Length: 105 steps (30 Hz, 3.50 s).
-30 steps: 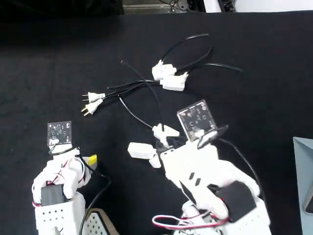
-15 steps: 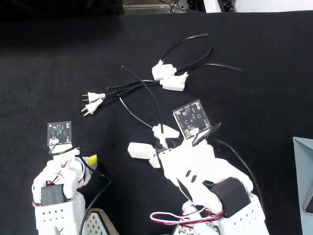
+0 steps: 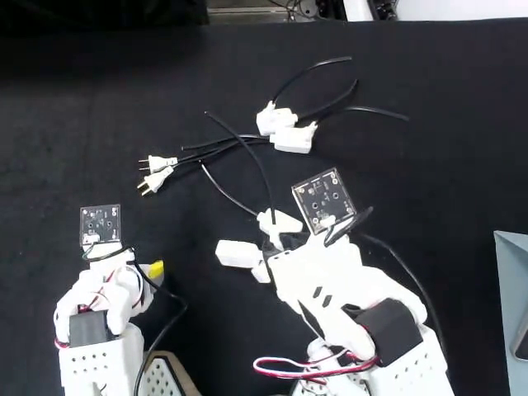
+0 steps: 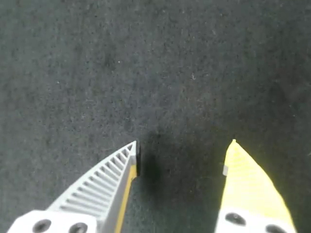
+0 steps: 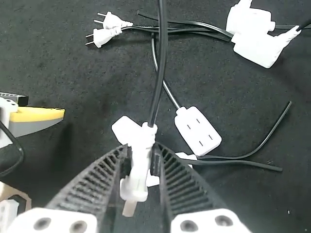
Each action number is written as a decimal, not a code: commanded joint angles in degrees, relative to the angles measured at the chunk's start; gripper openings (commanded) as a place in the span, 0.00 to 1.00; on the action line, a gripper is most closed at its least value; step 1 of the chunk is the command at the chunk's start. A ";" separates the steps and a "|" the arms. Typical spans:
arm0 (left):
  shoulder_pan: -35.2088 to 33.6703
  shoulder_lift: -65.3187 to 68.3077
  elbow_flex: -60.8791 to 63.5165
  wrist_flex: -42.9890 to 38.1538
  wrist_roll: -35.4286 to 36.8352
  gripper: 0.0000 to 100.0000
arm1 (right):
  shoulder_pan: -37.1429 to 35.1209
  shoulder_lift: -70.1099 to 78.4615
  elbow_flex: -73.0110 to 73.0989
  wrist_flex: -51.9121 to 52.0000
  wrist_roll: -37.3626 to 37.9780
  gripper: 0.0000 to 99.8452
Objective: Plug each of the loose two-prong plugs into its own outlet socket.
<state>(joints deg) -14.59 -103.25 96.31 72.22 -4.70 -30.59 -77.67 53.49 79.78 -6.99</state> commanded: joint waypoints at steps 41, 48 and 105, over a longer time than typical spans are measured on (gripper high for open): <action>2.86 -0.18 1.10 0.26 0.53 0.28 | 10.02 -0.40 4.35 -2.11 10.64 0.01; 2.51 -0.18 1.10 0.26 0.26 0.28 | 10.11 -0.40 4.35 -7.65 7.82 0.01; 37.41 73.23 -45.23 -23.12 -23.91 0.35 | 35.08 -0.40 14.11 -29.89 -9.05 0.01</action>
<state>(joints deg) 21.98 -32.04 54.46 53.05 -27.91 3.52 -77.67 68.00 50.95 -15.25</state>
